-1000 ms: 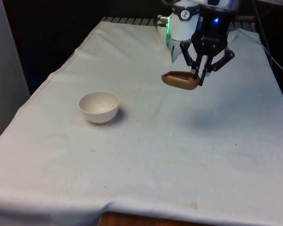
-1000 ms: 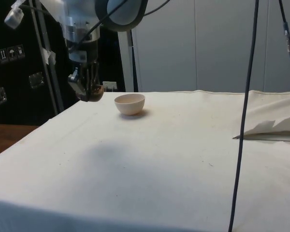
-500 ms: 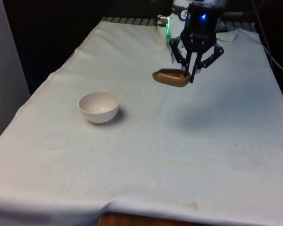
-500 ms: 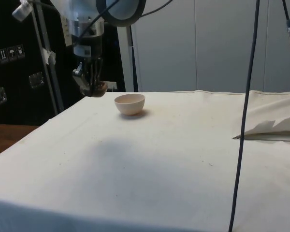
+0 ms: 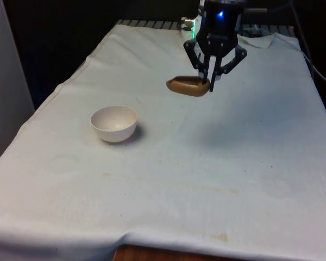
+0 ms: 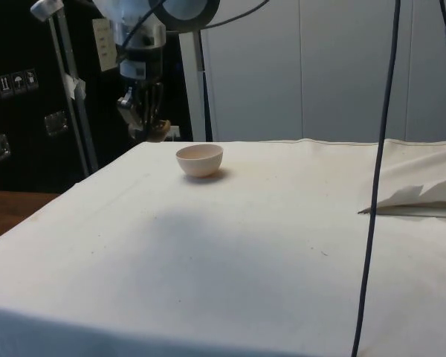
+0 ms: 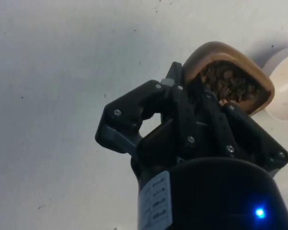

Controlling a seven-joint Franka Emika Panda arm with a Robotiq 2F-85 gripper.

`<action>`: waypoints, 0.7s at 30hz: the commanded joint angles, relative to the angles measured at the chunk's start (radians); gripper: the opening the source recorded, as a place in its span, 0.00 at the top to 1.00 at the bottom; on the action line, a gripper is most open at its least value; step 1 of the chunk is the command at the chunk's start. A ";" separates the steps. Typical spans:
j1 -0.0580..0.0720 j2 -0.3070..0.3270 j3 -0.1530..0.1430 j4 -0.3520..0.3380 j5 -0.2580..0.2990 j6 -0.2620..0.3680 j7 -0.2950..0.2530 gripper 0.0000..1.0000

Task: Pour the coffee beans from the cup into the bowl.

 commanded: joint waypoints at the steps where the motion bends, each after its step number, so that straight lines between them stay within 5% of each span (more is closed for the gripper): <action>1: 0.000 -0.002 -0.003 -0.001 0.005 0.000 -0.007 0.99; 6: -0.010 -0.011 -0.016 -0.003 0.041 -0.004 -0.053 0.99; 9: -0.009 -0.011 -0.030 0.001 0.049 -0.008 -0.070 0.99; 10: 0.000 -0.009 -0.039 0.001 0.033 -0.003 -0.055 0.99; 11: -0.009 -0.011 -0.034 0.002 0.051 -0.009 -0.074 0.99; 17: -0.010 -0.007 -0.066 0.011 0.067 -0.014 -0.112 0.99; 19: 0.000 -0.009 -0.081 0.008 0.053 -0.006 -0.103 0.99; 21: -0.010 -0.006 -0.080 0.016 0.074 -0.017 -0.129 0.99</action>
